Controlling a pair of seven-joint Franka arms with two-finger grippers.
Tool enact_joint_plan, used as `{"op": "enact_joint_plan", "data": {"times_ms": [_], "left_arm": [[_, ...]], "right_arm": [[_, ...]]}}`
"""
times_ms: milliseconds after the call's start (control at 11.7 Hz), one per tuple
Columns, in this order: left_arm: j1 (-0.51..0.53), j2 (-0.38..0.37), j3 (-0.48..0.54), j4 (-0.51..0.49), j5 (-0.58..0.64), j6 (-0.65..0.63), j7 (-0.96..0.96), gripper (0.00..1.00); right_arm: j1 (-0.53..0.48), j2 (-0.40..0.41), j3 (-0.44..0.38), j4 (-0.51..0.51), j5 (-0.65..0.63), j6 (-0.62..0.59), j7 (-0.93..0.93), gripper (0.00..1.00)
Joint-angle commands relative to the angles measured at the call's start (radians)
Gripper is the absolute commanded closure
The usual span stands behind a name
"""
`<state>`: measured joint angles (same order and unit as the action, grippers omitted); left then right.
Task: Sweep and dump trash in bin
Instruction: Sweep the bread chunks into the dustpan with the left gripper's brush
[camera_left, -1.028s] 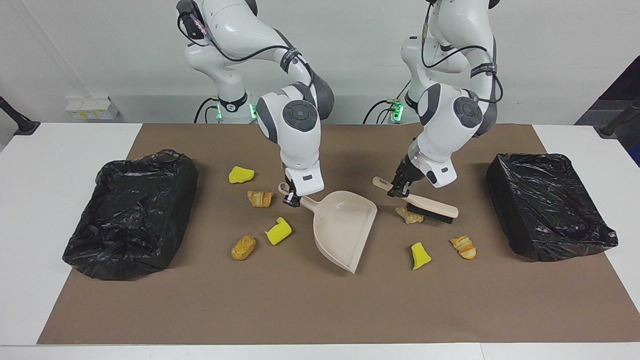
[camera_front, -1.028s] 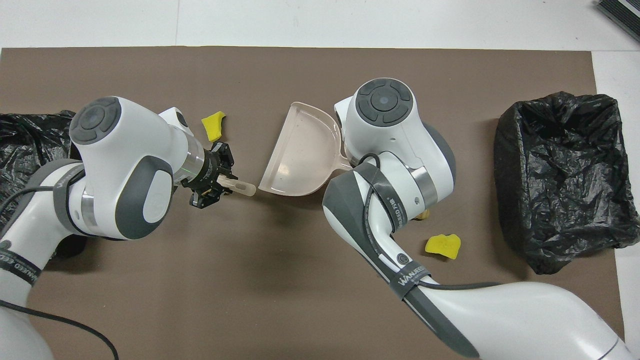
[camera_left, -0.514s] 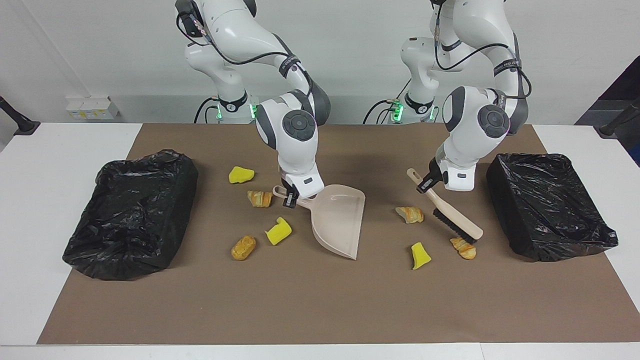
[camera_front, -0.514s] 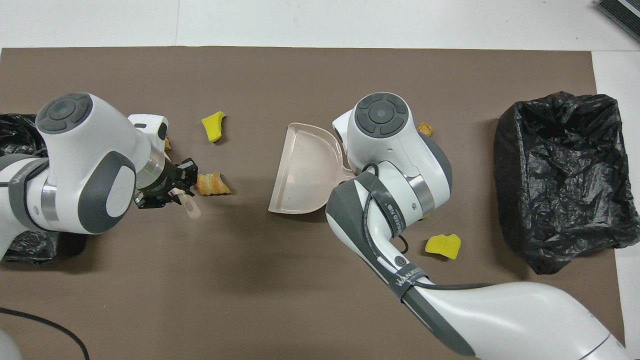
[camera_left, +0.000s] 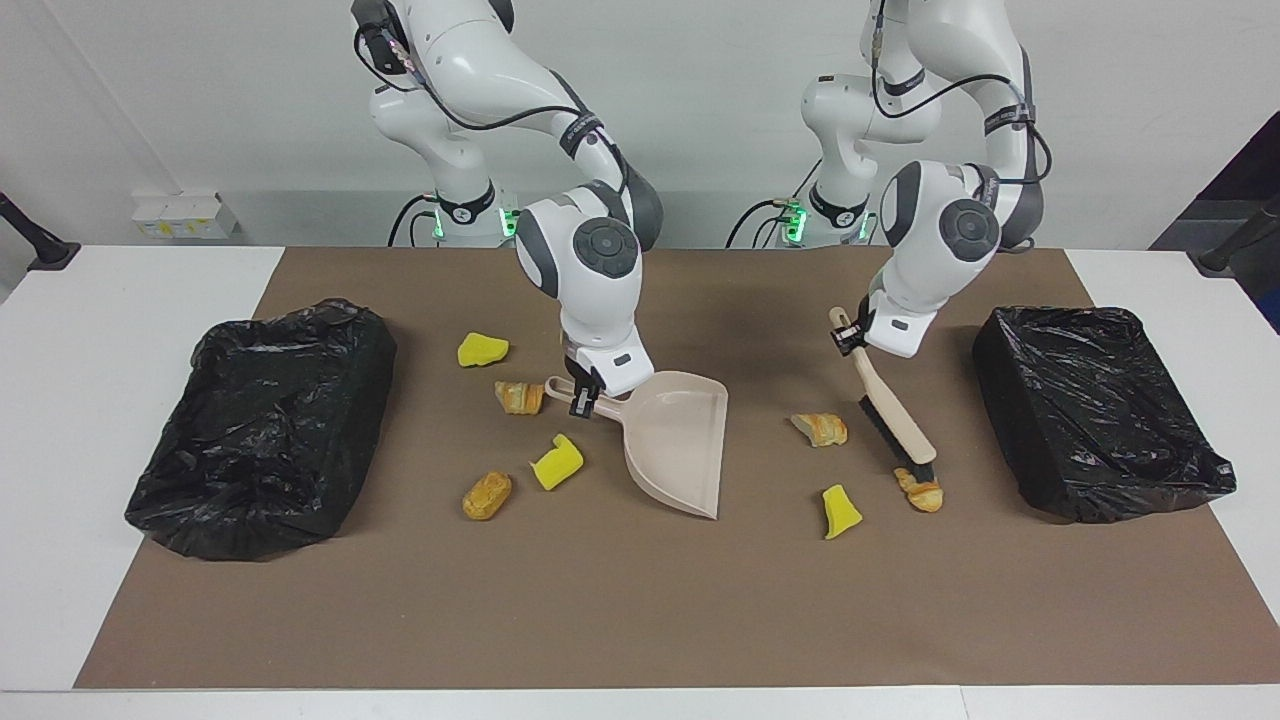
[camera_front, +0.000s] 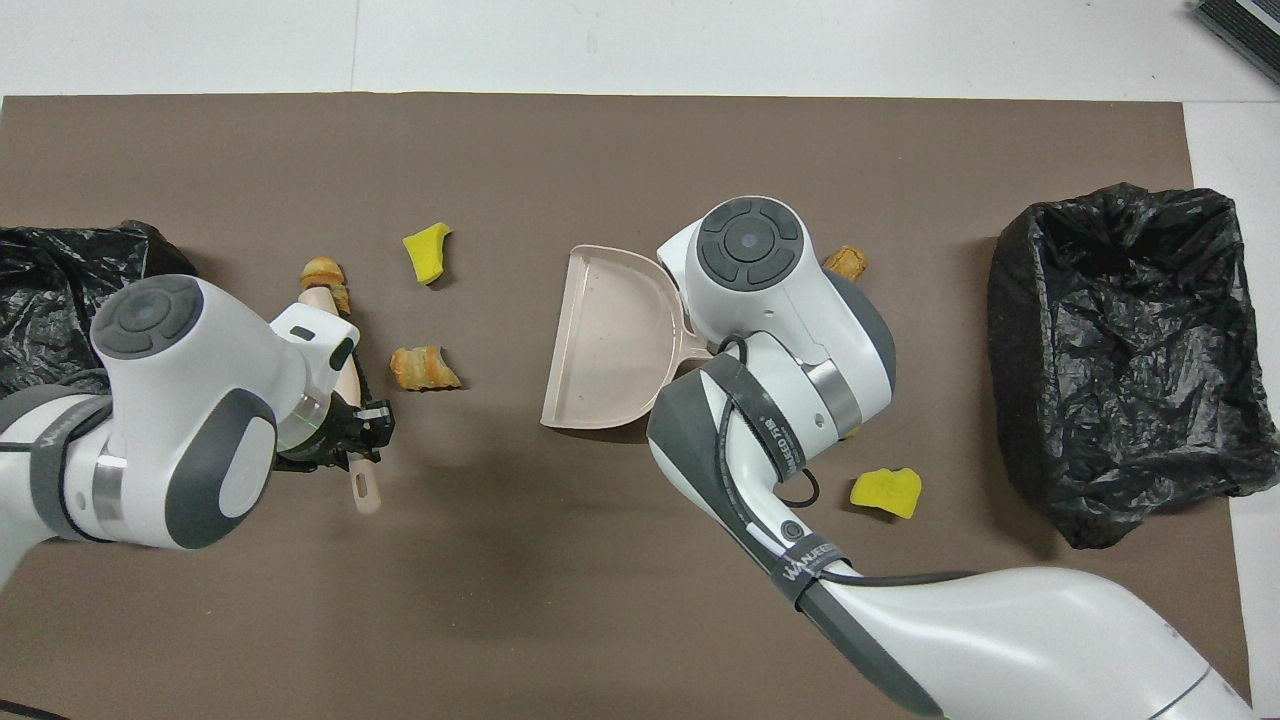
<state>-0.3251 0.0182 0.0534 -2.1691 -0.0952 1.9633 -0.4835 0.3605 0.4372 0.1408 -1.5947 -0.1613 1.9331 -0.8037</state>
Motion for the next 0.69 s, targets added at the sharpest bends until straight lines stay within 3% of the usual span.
{"op": "enact_joint_plan", "data": {"times_ms": [0, 257, 600], "left_arm": [[-0.063, -0.034, 0.002, -0.060, 0.019, 0.055, 0.037, 1.00], [-0.107, 0.012, -0.004, -0.046, -0.003, 0.115, 0.124, 1.00], [-0.175, 0.025, -0.006, -0.032, -0.147, 0.192, 0.154, 1.00]], "right_arm": [[-0.005, -0.014, 0.008, -0.033, -0.026, 0.033, -0.025, 1.00], [-0.003, -0.002, 0.008, -0.033, -0.026, 0.067, -0.022, 1.00], [-0.005, 0.006, 0.008, -0.031, -0.026, 0.101, -0.020, 1.00]]}}
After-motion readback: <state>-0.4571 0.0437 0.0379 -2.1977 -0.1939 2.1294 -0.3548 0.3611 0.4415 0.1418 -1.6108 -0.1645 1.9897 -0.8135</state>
